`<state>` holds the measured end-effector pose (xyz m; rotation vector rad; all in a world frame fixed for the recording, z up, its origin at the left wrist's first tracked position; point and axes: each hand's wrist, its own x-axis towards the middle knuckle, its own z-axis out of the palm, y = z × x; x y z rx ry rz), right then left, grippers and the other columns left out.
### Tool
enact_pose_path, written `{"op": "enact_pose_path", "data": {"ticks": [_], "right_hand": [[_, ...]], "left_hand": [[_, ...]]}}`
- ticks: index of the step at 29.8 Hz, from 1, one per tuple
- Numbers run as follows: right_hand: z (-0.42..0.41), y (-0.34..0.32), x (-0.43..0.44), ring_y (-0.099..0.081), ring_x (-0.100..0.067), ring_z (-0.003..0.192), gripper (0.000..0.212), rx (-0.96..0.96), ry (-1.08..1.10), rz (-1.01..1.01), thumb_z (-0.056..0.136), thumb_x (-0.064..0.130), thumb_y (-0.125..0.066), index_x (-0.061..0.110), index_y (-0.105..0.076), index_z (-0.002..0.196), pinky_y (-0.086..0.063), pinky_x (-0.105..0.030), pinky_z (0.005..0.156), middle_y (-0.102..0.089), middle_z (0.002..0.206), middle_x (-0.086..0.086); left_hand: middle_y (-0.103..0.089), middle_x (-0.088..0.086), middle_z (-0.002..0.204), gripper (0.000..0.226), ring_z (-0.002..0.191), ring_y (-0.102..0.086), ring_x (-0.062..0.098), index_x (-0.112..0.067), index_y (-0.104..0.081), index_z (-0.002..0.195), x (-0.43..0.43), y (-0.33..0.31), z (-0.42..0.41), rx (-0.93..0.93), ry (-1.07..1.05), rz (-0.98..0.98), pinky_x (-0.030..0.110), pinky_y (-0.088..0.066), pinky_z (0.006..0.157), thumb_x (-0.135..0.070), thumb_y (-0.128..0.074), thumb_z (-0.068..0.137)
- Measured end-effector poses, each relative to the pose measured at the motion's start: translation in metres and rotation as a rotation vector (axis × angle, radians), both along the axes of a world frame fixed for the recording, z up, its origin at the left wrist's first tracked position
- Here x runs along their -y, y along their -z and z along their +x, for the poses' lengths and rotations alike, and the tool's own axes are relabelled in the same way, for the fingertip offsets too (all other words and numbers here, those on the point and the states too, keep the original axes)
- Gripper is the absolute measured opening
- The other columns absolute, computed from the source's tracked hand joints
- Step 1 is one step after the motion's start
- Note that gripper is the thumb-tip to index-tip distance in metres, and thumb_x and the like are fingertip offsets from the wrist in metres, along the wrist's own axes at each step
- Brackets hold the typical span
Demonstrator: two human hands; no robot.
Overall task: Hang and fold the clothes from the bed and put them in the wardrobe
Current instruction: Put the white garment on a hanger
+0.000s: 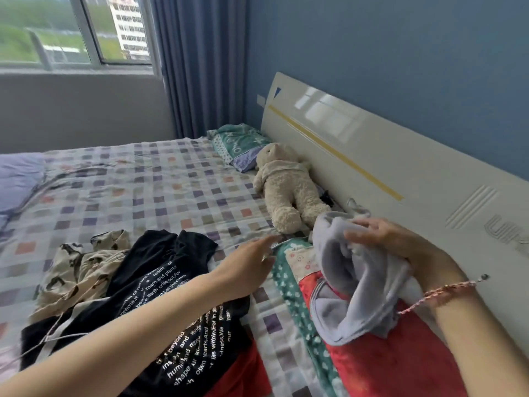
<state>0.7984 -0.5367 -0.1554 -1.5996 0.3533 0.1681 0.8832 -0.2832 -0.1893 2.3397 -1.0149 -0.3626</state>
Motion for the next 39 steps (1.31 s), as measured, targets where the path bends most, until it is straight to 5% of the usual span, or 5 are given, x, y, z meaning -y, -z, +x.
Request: {"op": "enact_pose_path", "data": {"ticks": [5,9,19,31,39], "right_hand": [[-0.019,-0.105,-0.055,-0.063,-0.012,0.077,0.035,0.109,-0.528,-0.368,0.058,-0.005,-0.061,0.011,-0.074,0.086,-0.052,-0.020,0.066,-0.070,0.080,-0.004],[-0.034,-0.163,-0.095,-0.064,-0.007,0.073,0.034,0.316,-0.647,-0.406,0.056,-0.011,-0.058,0.014,-0.075,0.071,-0.051,-0.018,0.068,-0.071,0.075,0.002],[-0.046,-0.221,-0.132,-0.051,0.001,0.045,0.042,0.704,0.104,-0.561,0.065,-0.026,-0.049,0.013,-0.062,0.075,-0.042,-0.011,0.045,-0.054,0.066,-0.004],[-0.066,-0.160,-0.191,-0.060,-0.008,0.070,0.028,0.373,-0.518,-0.719,0.047,0.012,-0.063,0.022,-0.075,0.071,-0.047,-0.018,0.064,-0.069,0.072,0.004],[0.013,-0.011,-0.366,-0.056,-0.013,0.067,0.008,0.166,-0.670,-0.663,0.071,0.000,-0.066,0.007,-0.069,0.074,-0.044,-0.023,0.056,-0.061,0.067,-0.002]], "left_hand": [[-0.025,0.001,0.150,0.075,0.129,-0.037,0.020,-0.041,0.001,0.146,0.009,-0.061,-0.025,0.097,0.097,-0.087,0.030,-0.035,0.101,-0.015,-0.048,0.096],[-0.045,0.012,0.137,0.058,0.125,-0.043,0.028,-0.015,-0.048,0.135,-0.005,-0.088,-0.045,0.156,0.209,-0.151,0.041,-0.040,0.101,-0.005,-0.063,0.080],[-0.065,-0.009,0.079,0.043,0.073,-0.060,-0.002,-0.023,-0.064,0.084,-0.078,-0.129,-0.065,-0.284,-0.016,-0.388,0.017,-0.050,0.067,-0.044,-0.058,0.046],[-0.064,-0.013,0.096,0.049,0.089,-0.061,0.006,-0.028,-0.057,0.101,-0.285,-0.081,-0.178,0.003,-0.281,0.181,0.034,-0.051,0.080,-0.064,-0.040,0.070],[-0.061,0.010,0.112,0.011,0.105,-0.058,0.028,-0.015,-0.059,0.093,-0.412,-0.062,-0.150,-0.054,-0.940,0.768,0.029,-0.046,0.084,-0.021,-0.055,0.085]]}}
